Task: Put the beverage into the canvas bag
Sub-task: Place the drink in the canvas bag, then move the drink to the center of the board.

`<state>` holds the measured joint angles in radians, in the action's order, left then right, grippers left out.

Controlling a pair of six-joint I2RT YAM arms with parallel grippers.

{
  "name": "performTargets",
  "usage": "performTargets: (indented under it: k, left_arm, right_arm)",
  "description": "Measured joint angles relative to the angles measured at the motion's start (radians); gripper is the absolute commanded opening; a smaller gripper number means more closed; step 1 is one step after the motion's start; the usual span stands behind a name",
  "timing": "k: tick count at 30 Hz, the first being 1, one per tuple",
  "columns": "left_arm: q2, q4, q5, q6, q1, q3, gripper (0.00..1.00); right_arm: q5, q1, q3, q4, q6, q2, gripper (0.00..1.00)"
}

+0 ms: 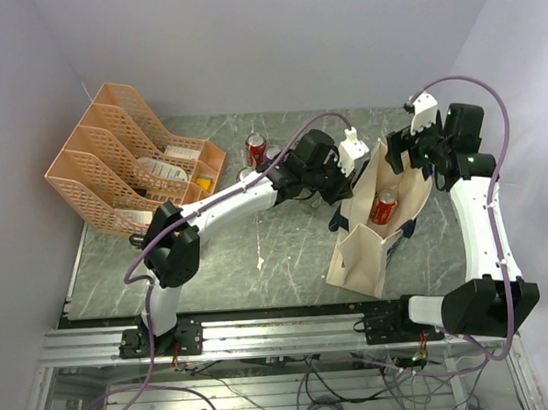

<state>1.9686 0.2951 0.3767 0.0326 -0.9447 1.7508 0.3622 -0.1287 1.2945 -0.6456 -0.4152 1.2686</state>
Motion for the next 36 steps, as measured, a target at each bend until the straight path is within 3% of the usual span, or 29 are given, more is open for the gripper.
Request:
performTargets:
  k: [2, 8, 15, 28, 36]
  left_arm:
    - [0.000, 0.003, 0.000, 0.005, -0.001, 0.003, 0.22]
    - [-0.001, 0.014, -0.005, 0.037, -0.003, 0.014, 0.64]
    - [-0.027, 0.066, -0.027, 0.119, -0.007, 0.048, 0.99]
    - [-0.228, 0.141, -0.202, 0.274, 0.009, 0.042, 1.00]
    - [-0.294, 0.101, -0.327, 0.221, 0.184, -0.138, 1.00]
  right_arm:
    - [0.016, 0.000, 0.046, 0.002, 0.032, 0.003, 0.87]
    - [0.066, 0.007, 0.154, 0.008, 0.129, 0.036, 0.87]
    - [0.098, 0.045, 0.209, 0.026, 0.200, 0.091, 0.88]
    - [0.158, 0.085, 0.241, 0.055, 0.241, 0.109, 0.88]
    - [0.165, 0.085, 0.241, 0.058, 0.244, 0.104, 0.88]
